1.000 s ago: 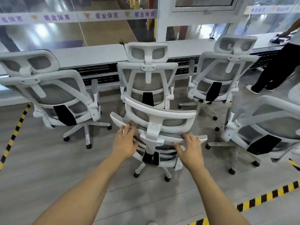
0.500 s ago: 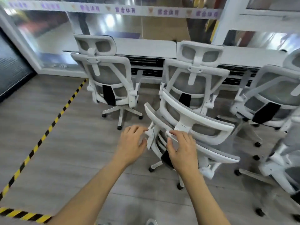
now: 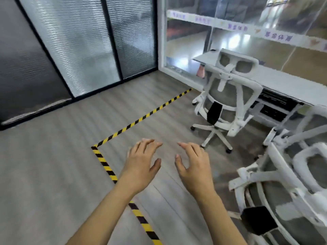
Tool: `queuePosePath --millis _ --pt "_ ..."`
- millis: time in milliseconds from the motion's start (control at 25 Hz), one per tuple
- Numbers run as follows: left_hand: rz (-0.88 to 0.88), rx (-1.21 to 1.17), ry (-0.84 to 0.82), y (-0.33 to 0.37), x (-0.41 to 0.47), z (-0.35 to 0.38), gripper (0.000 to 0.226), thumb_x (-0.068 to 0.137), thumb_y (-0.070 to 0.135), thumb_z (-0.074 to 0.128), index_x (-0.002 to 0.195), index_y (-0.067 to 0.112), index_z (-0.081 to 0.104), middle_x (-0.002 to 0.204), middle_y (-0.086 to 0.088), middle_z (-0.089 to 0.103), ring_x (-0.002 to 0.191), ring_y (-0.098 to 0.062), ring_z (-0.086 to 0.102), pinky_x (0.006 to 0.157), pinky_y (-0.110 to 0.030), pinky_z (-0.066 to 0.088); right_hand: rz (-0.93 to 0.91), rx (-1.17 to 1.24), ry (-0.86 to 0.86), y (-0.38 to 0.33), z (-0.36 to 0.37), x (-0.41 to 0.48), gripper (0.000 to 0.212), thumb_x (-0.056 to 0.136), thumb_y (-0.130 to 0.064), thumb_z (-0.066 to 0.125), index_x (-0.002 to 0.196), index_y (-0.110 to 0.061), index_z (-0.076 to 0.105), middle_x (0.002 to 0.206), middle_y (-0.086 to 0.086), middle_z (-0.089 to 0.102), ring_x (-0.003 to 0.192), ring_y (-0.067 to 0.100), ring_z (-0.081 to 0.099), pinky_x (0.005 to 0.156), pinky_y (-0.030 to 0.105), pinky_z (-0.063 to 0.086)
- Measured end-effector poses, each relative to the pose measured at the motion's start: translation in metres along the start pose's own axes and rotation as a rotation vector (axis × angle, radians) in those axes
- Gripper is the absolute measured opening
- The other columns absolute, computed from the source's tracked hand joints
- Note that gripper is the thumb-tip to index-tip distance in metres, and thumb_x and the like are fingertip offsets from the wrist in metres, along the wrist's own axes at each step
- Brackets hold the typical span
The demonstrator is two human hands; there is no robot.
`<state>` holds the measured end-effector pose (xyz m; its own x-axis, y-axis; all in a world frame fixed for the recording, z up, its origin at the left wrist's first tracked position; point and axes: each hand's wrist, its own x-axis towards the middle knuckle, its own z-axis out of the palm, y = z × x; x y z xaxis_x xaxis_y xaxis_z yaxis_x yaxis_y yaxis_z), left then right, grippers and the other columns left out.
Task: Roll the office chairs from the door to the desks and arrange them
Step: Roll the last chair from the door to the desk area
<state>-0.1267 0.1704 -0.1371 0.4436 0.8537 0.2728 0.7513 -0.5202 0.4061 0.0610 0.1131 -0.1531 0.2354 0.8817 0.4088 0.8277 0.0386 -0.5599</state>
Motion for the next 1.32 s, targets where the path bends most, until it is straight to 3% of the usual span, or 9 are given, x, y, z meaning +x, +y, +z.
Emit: queuePosePath --millis 200,480,680,960,1320 --pt "-0.298 0.052 0.168 -0.141 -0.109 -0.112 0.049 0.089 0.049 0.039 0.136 0.035 0.049 0.143 0.005 0.046 0.130 -0.022 0.043 0.105 -0.046 0.040 -0.234 0.139 -0.109 -0.171 0.112 -0.005 0.040 0.093 -0.031 0.063 0.133 -0.027 0.058 0.128 -0.008 0.052 0.120 0.009 0.046 0.104 0.026 0.033" --pt "-0.654 0.177 0.368 -0.307 -0.283 -0.247 0.051 0.089 0.049 0.039 0.136 0.033 0.050 0.141 0.002 0.047 0.130 -0.022 0.042 0.103 -0.040 0.035 -0.513 0.339 -0.336 -0.405 0.272 -0.052 0.042 0.091 -0.031 0.062 0.132 -0.026 0.059 0.132 -0.006 0.053 0.124 0.016 0.051 0.102 0.037 0.043" --pt "-0.831 0.223 0.501 -0.414 -0.354 -0.312 0.043 0.094 0.038 0.054 0.136 0.033 0.049 0.142 0.006 0.044 0.133 -0.019 0.037 0.107 -0.039 0.032 -0.655 0.398 -0.510 -0.536 0.373 -0.067 0.042 0.093 -0.031 0.062 0.134 -0.029 0.056 0.130 -0.010 0.053 0.120 0.013 0.051 0.100 0.028 0.038" --pt "-1.065 0.325 0.601 -0.590 -0.424 -0.426 0.040 0.091 0.040 0.049 0.130 0.034 0.054 0.135 0.006 0.048 0.125 -0.018 0.042 0.102 -0.041 0.038 -0.834 0.558 -0.721 -0.742 0.540 -0.069 0.041 0.091 -0.036 0.053 0.131 -0.031 0.056 0.123 -0.013 0.054 0.115 0.011 0.052 0.103 0.039 0.041" --pt "-1.361 0.452 0.747 -0.776 -0.586 -0.556 0.040 0.091 0.044 0.044 0.129 0.034 0.053 0.134 0.007 0.049 0.124 -0.018 0.042 0.100 -0.037 0.035 -1.117 0.675 -0.948 -1.036 0.715 -0.160 0.040 0.092 -0.032 0.058 0.132 -0.032 0.057 0.123 -0.012 0.056 0.112 0.010 0.051 0.102 0.037 0.040"
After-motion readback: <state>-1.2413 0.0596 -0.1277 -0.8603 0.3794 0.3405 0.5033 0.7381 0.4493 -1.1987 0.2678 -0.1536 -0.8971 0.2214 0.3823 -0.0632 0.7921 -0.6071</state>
